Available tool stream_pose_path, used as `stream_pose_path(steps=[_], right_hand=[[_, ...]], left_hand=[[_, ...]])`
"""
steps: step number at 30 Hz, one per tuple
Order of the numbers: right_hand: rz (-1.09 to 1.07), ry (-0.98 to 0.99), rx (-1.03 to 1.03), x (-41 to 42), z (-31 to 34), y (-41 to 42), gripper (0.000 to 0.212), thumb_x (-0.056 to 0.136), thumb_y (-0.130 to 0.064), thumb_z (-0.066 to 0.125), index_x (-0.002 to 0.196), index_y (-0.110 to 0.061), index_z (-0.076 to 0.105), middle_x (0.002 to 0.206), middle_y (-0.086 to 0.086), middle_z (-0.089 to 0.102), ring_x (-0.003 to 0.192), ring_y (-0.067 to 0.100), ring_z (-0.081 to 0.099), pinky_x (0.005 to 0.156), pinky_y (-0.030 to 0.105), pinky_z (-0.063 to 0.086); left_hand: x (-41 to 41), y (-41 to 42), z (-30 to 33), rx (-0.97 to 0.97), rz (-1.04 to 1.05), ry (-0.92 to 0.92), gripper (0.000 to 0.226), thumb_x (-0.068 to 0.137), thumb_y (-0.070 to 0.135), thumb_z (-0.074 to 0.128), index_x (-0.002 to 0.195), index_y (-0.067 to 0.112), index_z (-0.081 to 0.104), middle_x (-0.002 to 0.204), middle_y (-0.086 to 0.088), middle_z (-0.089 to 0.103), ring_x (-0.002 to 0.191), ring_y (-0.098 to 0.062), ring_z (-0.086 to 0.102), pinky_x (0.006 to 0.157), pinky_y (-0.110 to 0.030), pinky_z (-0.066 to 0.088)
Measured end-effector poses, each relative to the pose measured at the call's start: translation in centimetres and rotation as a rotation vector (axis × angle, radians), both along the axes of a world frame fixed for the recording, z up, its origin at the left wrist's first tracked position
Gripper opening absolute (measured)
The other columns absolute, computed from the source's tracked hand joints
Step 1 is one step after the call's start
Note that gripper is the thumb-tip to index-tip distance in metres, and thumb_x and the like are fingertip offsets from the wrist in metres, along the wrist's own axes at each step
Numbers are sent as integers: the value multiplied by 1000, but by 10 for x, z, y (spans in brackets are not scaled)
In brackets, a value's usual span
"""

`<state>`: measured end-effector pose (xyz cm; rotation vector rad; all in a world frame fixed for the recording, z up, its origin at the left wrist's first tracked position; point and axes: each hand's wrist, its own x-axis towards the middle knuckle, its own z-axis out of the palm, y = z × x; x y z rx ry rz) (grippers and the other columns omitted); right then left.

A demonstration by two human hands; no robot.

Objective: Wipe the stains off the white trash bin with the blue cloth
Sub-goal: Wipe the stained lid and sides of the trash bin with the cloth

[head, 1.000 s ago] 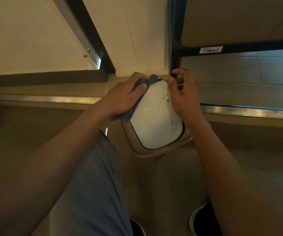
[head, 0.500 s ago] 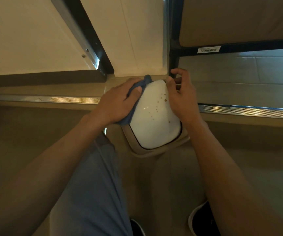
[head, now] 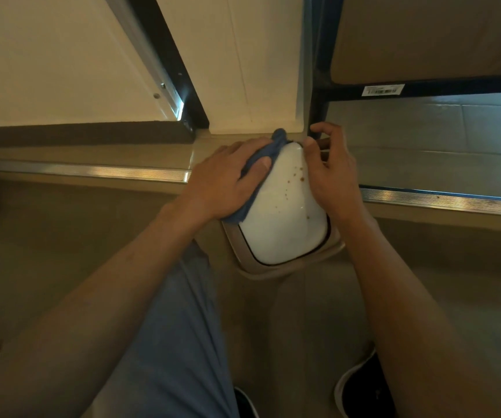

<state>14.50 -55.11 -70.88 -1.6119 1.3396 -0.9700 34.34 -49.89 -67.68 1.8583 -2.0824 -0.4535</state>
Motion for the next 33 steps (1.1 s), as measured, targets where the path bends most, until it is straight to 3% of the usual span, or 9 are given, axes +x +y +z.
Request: stream_pose_path(steps=[3,5,8,12,16,20,23,27,33], right_hand=[[-5,-1,6,0,-1,-1,29,105,-40,44,132,-32,44,104,-13,58,98,5,60,91,44,55],[-11,-6,-1,-1,-1,-2,28,105,-39,45,132,-31,45,102,-14,58,98,4,60,91,44,55],[-20,-28,-13,-1,-1,-1,28,104,-39,47,130,-31,46,106,-14,61,99,3,62,90,43,56],[-23,-17,-27,1,-1,2,29,104,-39,47,131,-29,46,113,-7,61,102,7,62,91,43,56],[-13,4,-31,0,0,1,29,105,-38,45,132,-27,45,103,-14,57,98,4,60,89,41,56],[-29,-16,-16,0,-2,0,28,103,-42,46,129,-31,47,103,-11,61,96,6,62,87,44,57],[-32,-60,-32,-1,-3,1,31,102,-43,47,129,-28,48,108,-3,67,97,11,67,85,48,57],[-36,-37,-30,0,0,3,30,103,-40,46,130,-26,48,111,-4,64,100,10,64,88,44,56],[-30,1,-24,0,0,2,28,106,-37,42,131,-27,47,98,-13,58,93,6,59,86,43,55]], left_hand=[[-18,-23,5,126,160,-24,44,109,48,27,143,34,50,130,-1,66,113,-25,61,81,-33,39],[-33,-29,9,78,154,-97,44,109,45,27,142,30,52,125,-4,68,109,-27,63,82,-36,45],[-42,-13,10,-51,-11,-172,50,106,46,30,151,27,44,144,-2,58,122,-27,59,95,-44,49],[-12,8,5,-95,-125,-119,52,106,50,35,155,31,38,158,5,44,138,-23,45,102,-37,39],[-1,-8,3,91,65,19,47,107,54,29,147,36,45,138,3,61,119,-22,57,88,-33,40],[-36,-34,11,98,174,-136,47,106,50,27,136,30,56,121,-5,69,107,-29,64,85,-39,47],[-59,-16,10,-78,51,-210,48,106,46,34,146,25,48,137,-2,62,119,-26,60,93,-43,47],[-30,6,7,-148,-70,-165,52,106,47,35,153,26,42,153,1,50,134,-23,51,100,-41,44],[-15,-21,11,135,179,-32,42,110,43,27,134,27,57,125,-5,67,110,-28,61,81,-34,39]])
